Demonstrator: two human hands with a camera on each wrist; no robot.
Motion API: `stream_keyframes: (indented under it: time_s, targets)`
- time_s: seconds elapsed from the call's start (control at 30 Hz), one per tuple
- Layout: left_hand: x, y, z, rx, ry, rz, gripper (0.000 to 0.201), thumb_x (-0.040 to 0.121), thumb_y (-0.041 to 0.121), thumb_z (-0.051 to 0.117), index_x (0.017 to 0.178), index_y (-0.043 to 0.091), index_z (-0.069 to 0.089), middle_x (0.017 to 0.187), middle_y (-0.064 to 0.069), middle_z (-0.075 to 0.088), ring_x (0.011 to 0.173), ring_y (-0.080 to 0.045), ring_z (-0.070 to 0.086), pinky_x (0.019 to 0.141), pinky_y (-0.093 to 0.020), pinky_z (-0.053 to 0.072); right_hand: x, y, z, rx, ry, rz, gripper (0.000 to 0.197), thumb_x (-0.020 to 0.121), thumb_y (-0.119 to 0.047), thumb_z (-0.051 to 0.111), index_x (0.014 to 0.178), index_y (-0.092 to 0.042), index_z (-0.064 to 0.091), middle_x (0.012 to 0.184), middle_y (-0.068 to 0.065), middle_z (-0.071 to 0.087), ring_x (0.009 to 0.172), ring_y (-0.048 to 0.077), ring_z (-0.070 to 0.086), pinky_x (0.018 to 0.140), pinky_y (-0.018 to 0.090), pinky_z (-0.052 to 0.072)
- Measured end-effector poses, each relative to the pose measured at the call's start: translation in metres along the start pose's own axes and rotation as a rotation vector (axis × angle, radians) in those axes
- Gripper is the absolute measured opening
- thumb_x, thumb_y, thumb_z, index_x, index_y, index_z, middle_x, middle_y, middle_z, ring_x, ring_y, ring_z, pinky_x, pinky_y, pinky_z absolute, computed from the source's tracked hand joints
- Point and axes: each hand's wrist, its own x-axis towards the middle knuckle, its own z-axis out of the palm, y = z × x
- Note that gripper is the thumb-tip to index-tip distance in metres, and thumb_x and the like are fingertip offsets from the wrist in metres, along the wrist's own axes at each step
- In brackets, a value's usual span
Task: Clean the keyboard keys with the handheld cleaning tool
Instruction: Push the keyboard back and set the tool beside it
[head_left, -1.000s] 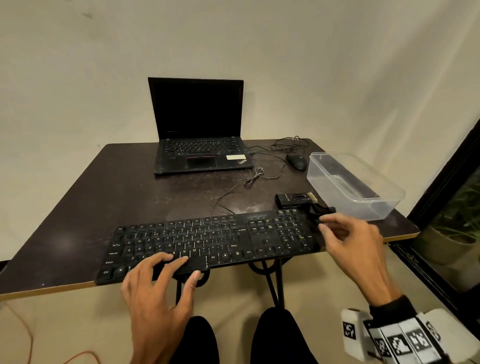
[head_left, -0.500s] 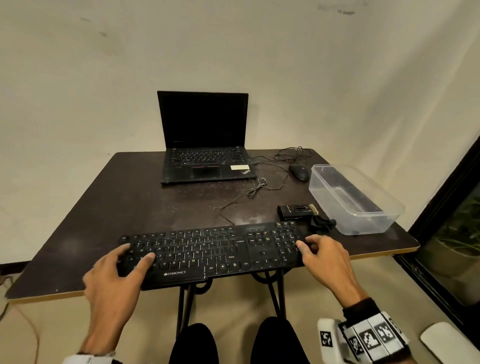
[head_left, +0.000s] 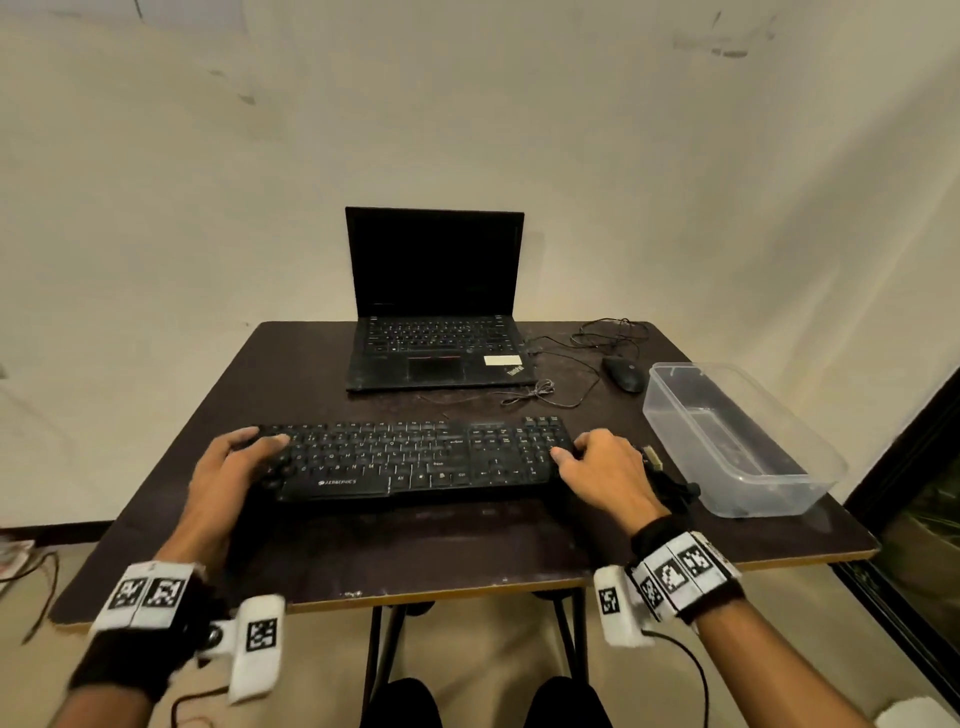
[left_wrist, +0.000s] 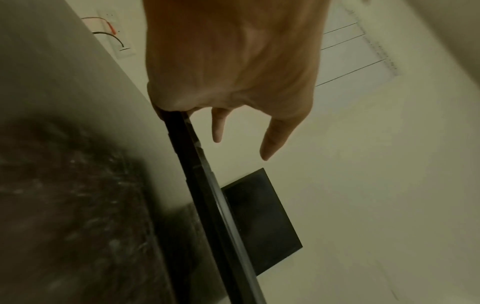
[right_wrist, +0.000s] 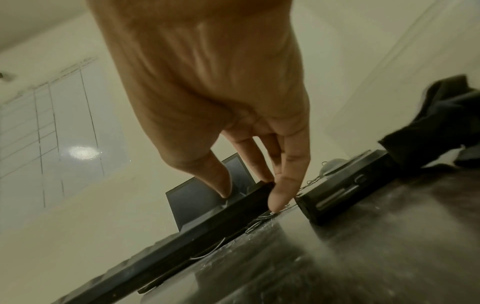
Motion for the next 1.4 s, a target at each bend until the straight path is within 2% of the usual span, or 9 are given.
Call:
stream_keyframes:
  time_s: [0.07, 0.17, 0.27, 0.53, 0.73, 0.93, 1.13, 1.27, 1.4]
  targets:
    - [0.01, 0.014, 0.01, -0.047, -0.039, -0.019, 0.035, 0.094, 0.027, 0.074, 0.125, 0.014, 0.068, 0.117, -0.006, 0.072, 0.098, -0.017, 0.066, 0.08, -0.033, 0.051, 0.017, -0.008, -0.001, -0.036, -0.017, 0.001, 0.036, 0.098, -0.046, 0.065, 0.089, -0.011, 0.068, 0.092, 0.009, 0.074, 0.102, 0.035, 0.069, 0.079, 0.036, 0.045]
    - [0.024, 0.026, 0.022, -0.126, -0.133, -0.071, 0.011, 0.096, 0.023, 0.068, 0.095, 0.012, 0.07, 0.091, -0.01, 0.074, 0.078, -0.023, 0.067, 0.075, -0.036, 0.052, 0.032, -0.021, -0.008, -0.117, -0.042, -0.019, 0.038, 0.099, -0.046, 0.064, 0.116, -0.012, 0.07, 0.118, 0.014, 0.074, 0.119, 0.038, 0.066, 0.094, 0.04, 0.051]
    - [0.037, 0.029, 0.032, -0.14, -0.177, -0.121, 0.023, 0.096, 0.027, 0.066, 0.101, 0.006, 0.074, 0.095, -0.018, 0.075, 0.081, -0.03, 0.07, 0.079, -0.04, 0.054, 0.042, -0.034, -0.014, -0.125, -0.08, -0.032, 0.046, 0.101, -0.043, 0.062, 0.136, -0.013, 0.062, 0.134, 0.016, 0.067, 0.128, 0.039, 0.061, 0.104, 0.043, 0.05]
    - [0.066, 0.029, 0.061, -0.147, -0.262, -0.146, 0.027, 0.101, 0.029, 0.059, 0.098, 0.007, 0.074, 0.09, -0.014, 0.076, 0.07, -0.021, 0.074, 0.076, -0.037, 0.054, 0.077, -0.028, -0.014, -0.097, -0.139, 0.016, 0.053, 0.101, -0.046, 0.063, 0.146, -0.018, 0.055, 0.144, 0.015, 0.062, 0.134, 0.038, 0.058, 0.111, 0.044, 0.047]
    - [0.078, 0.021, 0.076, -0.108, -0.238, -0.159, 0.043, 0.096, 0.035, 0.063, 0.118, 0.0, 0.076, 0.115, -0.023, 0.077, 0.105, -0.039, 0.073, 0.096, -0.046, 0.057, 0.094, -0.018, -0.014, -0.143, -0.163, 0.042, 0.058, 0.099, -0.048, 0.066, 0.146, -0.017, 0.054, 0.145, 0.014, 0.062, 0.134, 0.037, 0.058, 0.11, 0.043, 0.047]
    - [0.077, 0.018, 0.086, -0.114, -0.26, -0.175, 0.039, 0.1, 0.032, 0.057, 0.118, 0.004, 0.076, 0.11, -0.021, 0.078, 0.099, -0.036, 0.073, 0.092, -0.044, 0.056, 0.101, -0.013, -0.012, -0.169, -0.164, 0.034, 0.055, 0.097, -0.048, 0.067, 0.142, -0.017, 0.057, 0.144, 0.014, 0.062, 0.134, 0.037, 0.058, 0.109, 0.042, 0.047]
    - [0.077, 0.019, 0.085, -0.07, -0.245, -0.194, 0.045, 0.095, 0.037, 0.062, 0.122, 0.003, 0.074, 0.114, -0.023, 0.077, 0.108, -0.041, 0.072, 0.105, -0.053, 0.053, 0.102, -0.011, -0.015, -0.136, -0.185, 0.012, 0.057, 0.097, -0.044, 0.071, 0.145, -0.018, 0.056, 0.147, 0.013, 0.062, 0.136, 0.035, 0.057, 0.112, 0.04, 0.044]
    - [0.08, 0.015, 0.084, 0.157, -0.087, -0.086, 0.05, 0.074, 0.059, 0.078, 0.1, 0.017, 0.074, 0.119, -0.007, 0.072, 0.116, -0.033, 0.065, 0.113, -0.053, 0.045, 0.095, -0.009, -0.017, -0.053, -0.153, 0.0, 0.059, 0.097, -0.041, 0.074, 0.148, -0.019, 0.054, 0.146, 0.011, 0.063, 0.136, 0.033, 0.059, 0.112, 0.04, 0.046]
    - [0.051, 0.022, 0.092, 0.449, 0.07, 0.113, 0.071, 0.08, 0.054, 0.071, 0.137, 0.013, 0.063, 0.147, -0.012, 0.054, 0.142, -0.035, 0.045, 0.119, -0.055, 0.032, 0.071, -0.001, -0.021, 0.044, -0.032, -0.051, 0.063, 0.095, -0.042, 0.076, 0.151, -0.024, 0.054, 0.141, 0.007, 0.068, 0.131, 0.029, 0.064, 0.112, 0.042, 0.05]
